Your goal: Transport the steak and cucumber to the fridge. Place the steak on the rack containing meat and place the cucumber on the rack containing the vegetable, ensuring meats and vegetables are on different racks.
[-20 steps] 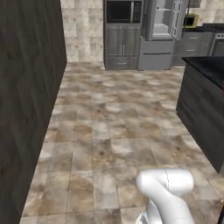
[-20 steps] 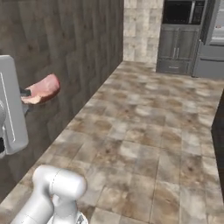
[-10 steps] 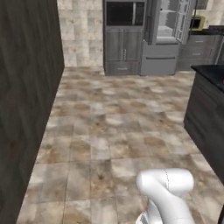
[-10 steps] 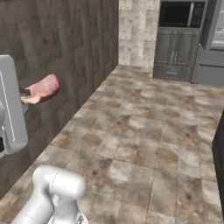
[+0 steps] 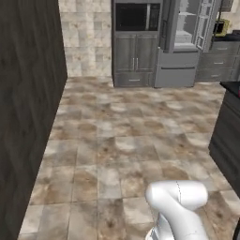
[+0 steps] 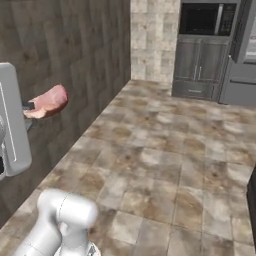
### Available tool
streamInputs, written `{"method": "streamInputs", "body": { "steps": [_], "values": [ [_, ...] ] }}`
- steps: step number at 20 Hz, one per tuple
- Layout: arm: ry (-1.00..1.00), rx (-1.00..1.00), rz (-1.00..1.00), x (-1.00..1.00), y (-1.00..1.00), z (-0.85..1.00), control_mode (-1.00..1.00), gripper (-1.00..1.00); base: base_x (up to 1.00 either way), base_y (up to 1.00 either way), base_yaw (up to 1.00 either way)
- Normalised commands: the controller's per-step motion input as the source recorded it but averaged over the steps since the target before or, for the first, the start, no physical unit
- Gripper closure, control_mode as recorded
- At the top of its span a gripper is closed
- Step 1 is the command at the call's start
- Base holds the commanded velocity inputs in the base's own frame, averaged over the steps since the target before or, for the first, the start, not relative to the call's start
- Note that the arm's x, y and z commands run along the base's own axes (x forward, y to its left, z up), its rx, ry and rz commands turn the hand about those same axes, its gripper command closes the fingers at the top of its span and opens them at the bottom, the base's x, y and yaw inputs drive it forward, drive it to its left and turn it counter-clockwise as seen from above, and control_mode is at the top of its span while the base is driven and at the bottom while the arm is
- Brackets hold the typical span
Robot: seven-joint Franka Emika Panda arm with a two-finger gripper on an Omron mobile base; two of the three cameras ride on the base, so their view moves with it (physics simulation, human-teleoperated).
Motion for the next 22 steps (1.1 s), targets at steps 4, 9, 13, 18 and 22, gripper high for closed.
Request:
{"method": "streamInputs", "body": {
  "steps": [4,9,13,18,22],
  "values": [
    [0.0,0.0,0.0,0.0,0.0,0.0,1.0,1.0,1.0,-0.01,0.0],
    [0.0,0.0,0.0,0.0,0.0,0.0,1.0,1.0,1.0,-0.01,0.0],
    [0.0,0.0,0.0,0.0,0.0,0.0,1.0,1.0,1.0,-0.08,0.0],
    [0.0,0.0,0.0,0.0,0.0,0.0,1.0,1.0,1.0,-0.22,0.02],
    [0.0,0.0,0.0,0.0,0.0,0.0,1.0,1.0,1.0,-0.3,0.03]
  ]
}}
